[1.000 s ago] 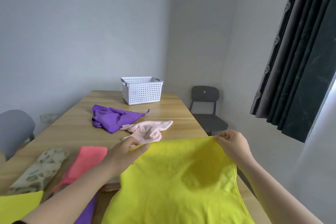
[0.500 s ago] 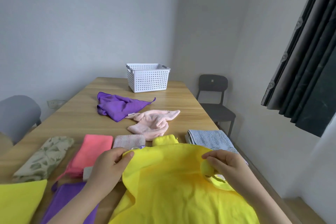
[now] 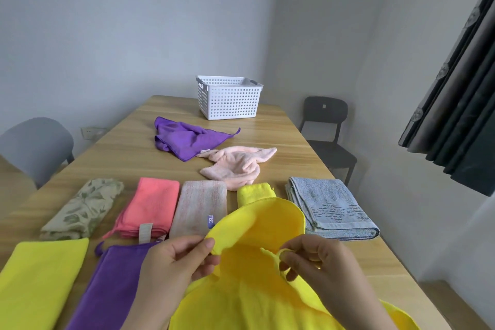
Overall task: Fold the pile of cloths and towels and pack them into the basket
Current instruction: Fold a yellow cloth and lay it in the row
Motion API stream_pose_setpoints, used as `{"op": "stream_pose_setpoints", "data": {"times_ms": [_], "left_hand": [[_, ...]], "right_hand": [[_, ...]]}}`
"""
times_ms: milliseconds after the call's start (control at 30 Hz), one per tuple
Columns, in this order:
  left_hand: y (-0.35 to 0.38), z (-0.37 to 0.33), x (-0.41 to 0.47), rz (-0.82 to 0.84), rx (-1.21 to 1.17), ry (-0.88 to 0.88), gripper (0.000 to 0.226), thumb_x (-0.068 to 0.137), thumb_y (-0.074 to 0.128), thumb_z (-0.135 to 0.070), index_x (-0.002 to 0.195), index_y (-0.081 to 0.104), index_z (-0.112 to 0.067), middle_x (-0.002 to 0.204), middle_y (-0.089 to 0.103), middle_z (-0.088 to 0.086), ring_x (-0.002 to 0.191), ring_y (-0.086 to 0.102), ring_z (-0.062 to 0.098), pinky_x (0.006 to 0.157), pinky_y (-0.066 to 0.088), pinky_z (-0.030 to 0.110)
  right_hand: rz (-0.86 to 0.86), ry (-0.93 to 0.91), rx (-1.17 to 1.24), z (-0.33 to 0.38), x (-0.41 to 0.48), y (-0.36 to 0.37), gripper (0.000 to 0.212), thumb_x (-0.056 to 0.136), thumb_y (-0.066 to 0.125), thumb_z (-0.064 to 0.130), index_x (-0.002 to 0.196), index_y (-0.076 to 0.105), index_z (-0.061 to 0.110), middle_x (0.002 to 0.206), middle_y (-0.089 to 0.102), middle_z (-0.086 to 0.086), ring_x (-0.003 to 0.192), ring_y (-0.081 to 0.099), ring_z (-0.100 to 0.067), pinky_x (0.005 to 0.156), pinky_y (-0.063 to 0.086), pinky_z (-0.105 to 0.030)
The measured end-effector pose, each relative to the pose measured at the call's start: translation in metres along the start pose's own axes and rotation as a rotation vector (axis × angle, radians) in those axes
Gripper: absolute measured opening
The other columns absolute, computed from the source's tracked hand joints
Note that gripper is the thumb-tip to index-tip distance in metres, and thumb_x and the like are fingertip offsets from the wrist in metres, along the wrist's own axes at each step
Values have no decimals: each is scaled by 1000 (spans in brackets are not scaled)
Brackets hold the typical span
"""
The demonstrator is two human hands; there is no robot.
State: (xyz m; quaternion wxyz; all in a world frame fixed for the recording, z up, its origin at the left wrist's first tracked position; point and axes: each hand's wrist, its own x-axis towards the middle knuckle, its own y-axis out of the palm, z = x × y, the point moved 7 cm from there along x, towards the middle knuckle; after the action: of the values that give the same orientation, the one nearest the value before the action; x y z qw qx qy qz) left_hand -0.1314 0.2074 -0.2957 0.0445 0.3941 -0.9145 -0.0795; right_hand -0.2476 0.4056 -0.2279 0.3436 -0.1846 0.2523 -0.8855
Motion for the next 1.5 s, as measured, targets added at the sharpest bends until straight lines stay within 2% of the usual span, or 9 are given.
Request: {"op": "stream_pose_setpoints", "data": {"times_ms": [267, 467, 600, 833, 1000, 1067, 1133, 1233, 1500], "left_hand": [[4, 13, -10, 48, 42, -18, 7, 81, 62, 10, 86, 66, 7, 68, 70, 21, 65, 71, 27, 53, 57, 23], [3, 26, -17, 43, 36, -52, 5, 80, 64, 11, 79, 66, 7, 65, 70, 18, 67, 71, 29, 56, 58, 24], [7, 34, -21, 46, 29, -75, 5, 78, 66, 11, 78, 66, 6, 64, 70, 16, 68, 71, 30, 58, 58, 25], [11, 34, -28, 69, 41, -55, 7, 78, 67, 9, 79, 68, 2, 66, 71, 16, 67, 71, 27, 63, 59, 30], [9, 20, -31, 23, 20, 50, 9, 76, 67, 12, 80, 69, 4, 62, 69, 18, 55, 67, 19, 51, 53, 21], [10, 15, -31, 32, 10, 76, 10, 76, 66, 13, 80, 69, 4, 62, 68, 17, 54, 66, 18, 51, 52, 21], [11, 14, -31, 37, -7, 83, 14, 75, 66, 14, 80, 70, 2, 62, 68, 16, 55, 66, 19, 51, 53, 22], [13, 16, -33, 47, -37, 59, 17, 74, 66, 16, 76, 69, -1, 61, 68, 15, 54, 67, 20, 50, 54, 24], [24, 16, -41, 84, -64, 20, 21, 66, 69, -8, 76, 65, 10, 57, 66, 13, 53, 65, 18, 49, 52, 22]], "right_hand": [[14, 23, -226, -16, 0, 29, 24, 77, 75, 34, 61, 59, 27, 54, 55, 0, 50, 43, -7, 52, 36, -19], [139, 79, -363, -35, 1, 42, 33, 82, 67, 21, 95, 57, 49, 78, 60, 31, 62, 55, -3, 61, 43, -12], [145, 64, -384, -37, 1, 41, 39, 83, 65, 13, 106, 62, 45, 73, 58, 15, 71, 53, 4, 63, 41, -11], [93, -85, -344, -32, 5, 48, 24, 73, 75, 24, 69, 63, 44, 90, 58, 18, 75, 54, -5, 63, 40, -12], [-50, -290, -362, -7, 4, 48, 23, 70, 64, 58, 73, 64, 35, 122, 51, 27, 124, 38, 5, 93, 26, -1], [-63, -348, -365, 1, 5, 49, 22, 74, 61, 57, 75, 60, 35, 126, 52, 27, 132, 31, 4, 104, 24, -11], [-73, -349, -347, 2, 7, 50, 20, 77, 57, 57, 81, 54, 37, 100, 59, 33, 110, 48, 13, 107, 29, -27], [-92, -335, -339, 1, 6, 54, 15, 83, 51, 54, 83, 48, 39, 76, 56, 26, 73, 52, 10, 109, 27, -28], [-161, -358, -265, 11, 2, 55, 17, 78, 59, 51, 84, 55, 36, 81, 57, 22, 82, 51, 8, 95, 33, -29]]}}
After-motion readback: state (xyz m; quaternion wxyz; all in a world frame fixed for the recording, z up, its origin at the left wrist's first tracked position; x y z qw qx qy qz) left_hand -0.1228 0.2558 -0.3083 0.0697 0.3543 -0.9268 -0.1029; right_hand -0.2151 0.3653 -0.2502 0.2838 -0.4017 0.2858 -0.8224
